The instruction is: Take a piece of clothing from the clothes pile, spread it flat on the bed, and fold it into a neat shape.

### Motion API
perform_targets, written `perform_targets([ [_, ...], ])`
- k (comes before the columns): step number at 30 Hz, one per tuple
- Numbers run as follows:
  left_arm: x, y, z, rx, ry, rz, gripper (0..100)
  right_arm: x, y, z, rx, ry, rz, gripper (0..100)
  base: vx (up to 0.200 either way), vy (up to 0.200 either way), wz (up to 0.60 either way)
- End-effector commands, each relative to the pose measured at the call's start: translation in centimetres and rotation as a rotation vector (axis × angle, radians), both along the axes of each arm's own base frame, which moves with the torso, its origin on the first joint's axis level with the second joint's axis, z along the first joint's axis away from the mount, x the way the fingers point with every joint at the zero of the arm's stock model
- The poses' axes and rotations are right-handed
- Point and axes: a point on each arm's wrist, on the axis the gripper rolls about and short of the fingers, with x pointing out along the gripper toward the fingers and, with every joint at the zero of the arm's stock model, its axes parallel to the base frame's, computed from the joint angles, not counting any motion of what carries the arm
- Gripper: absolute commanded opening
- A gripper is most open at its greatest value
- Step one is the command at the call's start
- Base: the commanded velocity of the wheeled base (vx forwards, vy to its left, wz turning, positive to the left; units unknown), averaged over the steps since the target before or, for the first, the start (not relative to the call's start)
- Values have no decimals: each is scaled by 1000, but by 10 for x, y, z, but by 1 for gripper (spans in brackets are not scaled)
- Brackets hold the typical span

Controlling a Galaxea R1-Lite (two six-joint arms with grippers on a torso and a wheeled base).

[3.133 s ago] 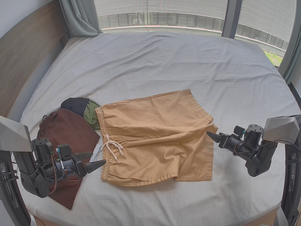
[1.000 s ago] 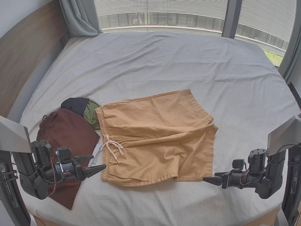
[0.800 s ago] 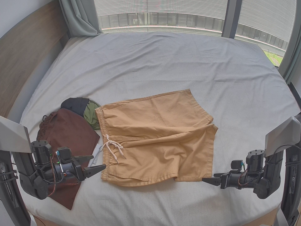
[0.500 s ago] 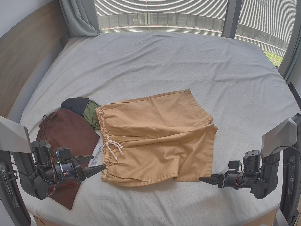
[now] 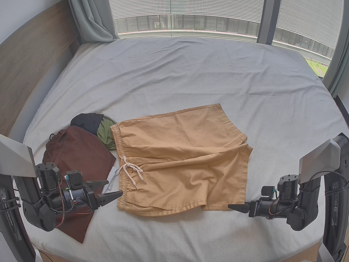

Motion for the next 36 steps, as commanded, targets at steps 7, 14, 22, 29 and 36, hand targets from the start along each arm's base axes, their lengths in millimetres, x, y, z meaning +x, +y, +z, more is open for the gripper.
perform_targets([
  [7, 0, 0, 0, 0, -2, 0, 100, 4, 2, -2, -6, -5, -26, 0, 0, 0, 0],
  [14, 0, 0, 0, 0, 1, -2, 100, 4, 2, -1, -6, -6, -26, 0, 0, 0, 0],
  [22, -2, 0, -3, -6, 23, -1, 100, 4, 1, 0, -7, -8, -29, 0, 0, 0, 0],
  [29, -5, 2, -19, -14, 99, -4, 100, 4, 1, 2, -8, -13, -29, 0, 0, 0, 0],
  [36, -7, 3, -40, -15, 182, -1, 100, 3, 0, 1, -9, -11, -30, 0, 0, 0, 0],
])
